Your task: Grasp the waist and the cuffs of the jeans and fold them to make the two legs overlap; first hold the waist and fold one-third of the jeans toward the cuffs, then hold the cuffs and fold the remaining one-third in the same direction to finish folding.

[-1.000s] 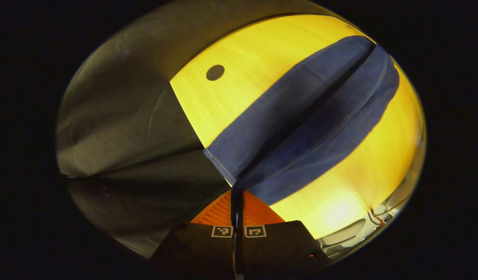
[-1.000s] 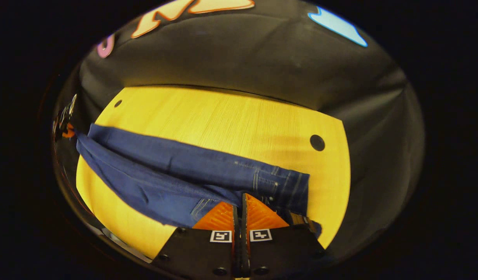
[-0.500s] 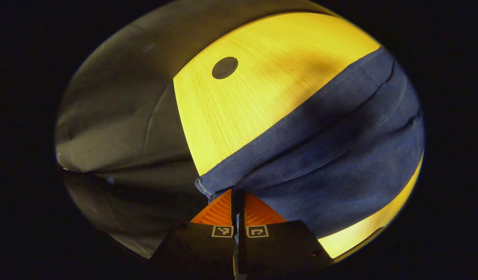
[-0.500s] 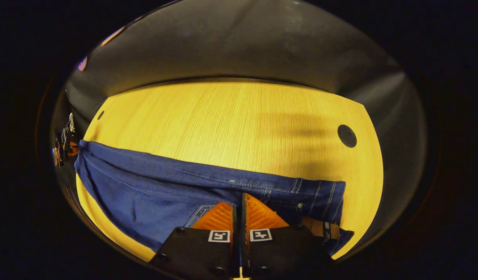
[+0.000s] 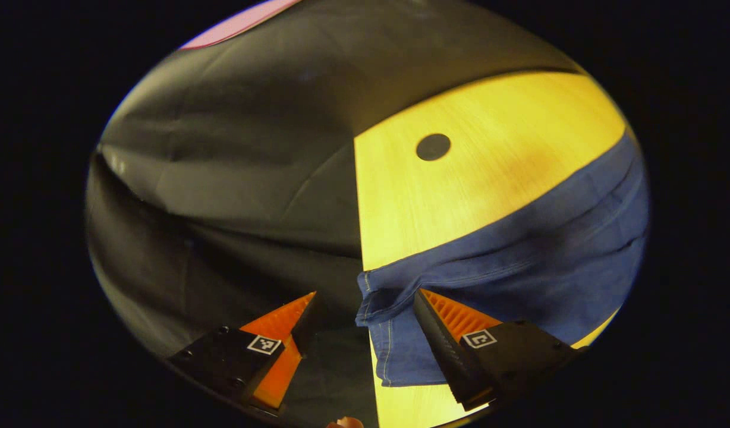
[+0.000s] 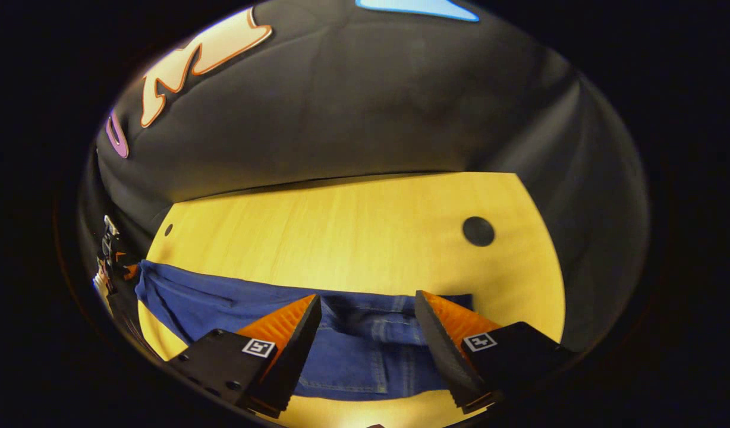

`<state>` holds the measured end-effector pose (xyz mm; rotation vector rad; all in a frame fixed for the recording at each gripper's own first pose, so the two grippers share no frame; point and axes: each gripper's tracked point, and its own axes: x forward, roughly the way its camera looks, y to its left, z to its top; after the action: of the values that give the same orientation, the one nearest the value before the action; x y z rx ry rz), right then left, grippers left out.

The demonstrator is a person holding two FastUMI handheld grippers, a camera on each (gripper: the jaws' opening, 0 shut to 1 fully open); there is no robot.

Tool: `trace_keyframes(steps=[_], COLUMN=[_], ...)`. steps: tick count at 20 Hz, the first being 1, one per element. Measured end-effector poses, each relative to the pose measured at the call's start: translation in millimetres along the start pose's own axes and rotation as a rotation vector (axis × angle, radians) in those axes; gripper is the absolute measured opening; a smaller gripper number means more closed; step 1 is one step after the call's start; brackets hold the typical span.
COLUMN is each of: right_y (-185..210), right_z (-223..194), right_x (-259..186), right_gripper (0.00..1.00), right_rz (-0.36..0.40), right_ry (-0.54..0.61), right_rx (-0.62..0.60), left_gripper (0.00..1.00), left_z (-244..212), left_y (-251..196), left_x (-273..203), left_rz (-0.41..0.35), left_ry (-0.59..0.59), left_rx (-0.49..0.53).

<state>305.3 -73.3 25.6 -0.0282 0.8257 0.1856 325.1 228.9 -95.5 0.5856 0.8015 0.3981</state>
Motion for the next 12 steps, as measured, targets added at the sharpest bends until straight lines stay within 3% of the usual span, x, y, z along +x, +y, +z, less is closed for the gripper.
trace_keyframes(steps=[2,3,6,12], right_y=[1.4,2.7,11.0,-8.8], right_z=[2.4,2.6,0.3,-6.8], right_x=[-5.4,-8.2,-10.4,5.3], right_gripper=[0.94,0.98,0.98,0.99], right_rz=[-0.014,-0.025,-0.057,-0.058], right_ry=[-0.007,-0.009,0.007,0.037], right_rx=[0.0,-0.001,0.003,0.071], left_gripper=[0.95,0.95,0.95,0.95], left_z=[-5.8,-9.2,0.3,-8.8], left_y=[-4.0,-8.1,-14.3,-26.7], left_x=[7.9,7.0,12.8,29.0], left_rz=[0.009,0.005,0.004,-0.017], left_ry=[-0.022,-0.037,-0.104,-0.153], left_rx=[-0.112,-0.177,-0.335,-0.466])
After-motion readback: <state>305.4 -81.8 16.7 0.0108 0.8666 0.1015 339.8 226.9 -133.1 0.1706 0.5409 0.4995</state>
